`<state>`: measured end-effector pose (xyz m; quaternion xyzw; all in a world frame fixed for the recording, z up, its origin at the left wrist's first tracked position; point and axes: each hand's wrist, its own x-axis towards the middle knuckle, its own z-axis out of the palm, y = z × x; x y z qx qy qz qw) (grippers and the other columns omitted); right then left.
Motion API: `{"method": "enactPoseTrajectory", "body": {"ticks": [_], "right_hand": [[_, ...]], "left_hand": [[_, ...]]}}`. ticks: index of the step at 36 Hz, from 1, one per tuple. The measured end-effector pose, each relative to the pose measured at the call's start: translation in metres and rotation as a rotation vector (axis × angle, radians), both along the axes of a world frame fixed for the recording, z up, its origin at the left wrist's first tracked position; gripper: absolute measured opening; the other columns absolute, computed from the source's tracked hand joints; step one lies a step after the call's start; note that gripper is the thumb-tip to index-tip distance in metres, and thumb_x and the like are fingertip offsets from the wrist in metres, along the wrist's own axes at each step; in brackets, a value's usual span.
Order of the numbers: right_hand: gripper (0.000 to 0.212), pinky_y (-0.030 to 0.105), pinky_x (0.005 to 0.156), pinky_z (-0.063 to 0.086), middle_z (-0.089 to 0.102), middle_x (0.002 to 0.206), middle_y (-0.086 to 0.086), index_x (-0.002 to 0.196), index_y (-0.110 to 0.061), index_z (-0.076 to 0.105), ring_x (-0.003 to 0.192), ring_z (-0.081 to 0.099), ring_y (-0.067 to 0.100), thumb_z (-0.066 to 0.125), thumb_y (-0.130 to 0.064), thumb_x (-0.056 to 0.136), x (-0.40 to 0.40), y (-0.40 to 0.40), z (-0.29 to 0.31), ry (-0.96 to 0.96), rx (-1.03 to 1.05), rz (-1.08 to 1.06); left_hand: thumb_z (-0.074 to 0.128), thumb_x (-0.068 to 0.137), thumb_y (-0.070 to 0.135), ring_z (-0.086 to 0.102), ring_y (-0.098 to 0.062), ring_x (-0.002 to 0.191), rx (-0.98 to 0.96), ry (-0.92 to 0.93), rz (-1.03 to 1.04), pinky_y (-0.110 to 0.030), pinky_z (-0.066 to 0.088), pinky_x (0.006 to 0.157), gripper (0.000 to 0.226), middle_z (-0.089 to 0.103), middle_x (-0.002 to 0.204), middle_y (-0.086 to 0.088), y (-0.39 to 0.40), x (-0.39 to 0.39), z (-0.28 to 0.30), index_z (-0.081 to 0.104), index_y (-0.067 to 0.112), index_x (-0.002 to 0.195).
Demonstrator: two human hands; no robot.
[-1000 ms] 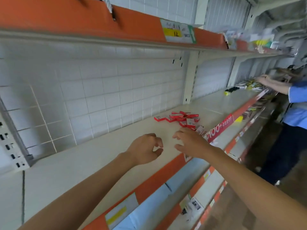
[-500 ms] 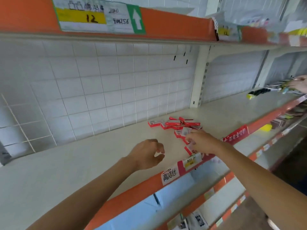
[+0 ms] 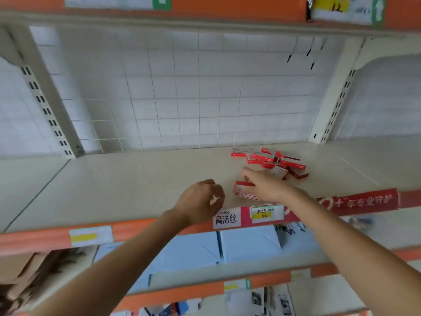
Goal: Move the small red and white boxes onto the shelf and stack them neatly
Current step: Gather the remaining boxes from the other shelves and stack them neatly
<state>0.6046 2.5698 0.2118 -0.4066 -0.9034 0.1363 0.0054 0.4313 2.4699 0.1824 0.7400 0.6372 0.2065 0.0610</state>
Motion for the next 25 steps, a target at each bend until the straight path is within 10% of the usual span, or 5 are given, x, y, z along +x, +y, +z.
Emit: {"method": "enactPoseTrajectory", "body": {"ticks": [12, 25], "right_hand": [[0.023, 0.033, 0.086, 0.047, 0.061, 0.119, 0.012, 0.117, -0.013, 0.051, 0.106, 0.058, 0.026, 0.049, -0.023, 0.096, -0.163, -0.071, 0.011, 0.198, -0.010, 0.274], [0.019, 0.036, 0.087, 0.047, 0.064, 0.112, 0.004, 0.109, -0.018, 0.060, 0.101, 0.059, 0.020, 0.055, -0.025, 0.092, -0.401, -0.240, 0.008, 0.256, 0.011, 0.661]], "left_hand": [[0.057, 0.085, 0.024, 0.063, -0.020, 0.085, -0.010, 0.011, 0.402, -0.032, 0.051, 0.075, 0.014, 0.063, 0.095, 0.002, -0.123, -0.135, 0.008, 0.070, 0.023, 0.091], [0.058, 0.086, 0.021, 0.061, -0.016, 0.084, -0.013, 0.082, 0.705, -0.023, 0.043, 0.067, 0.014, 0.066, 0.094, 0.001, -0.331, -0.330, 0.011, 0.069, 0.021, 0.093]]}}
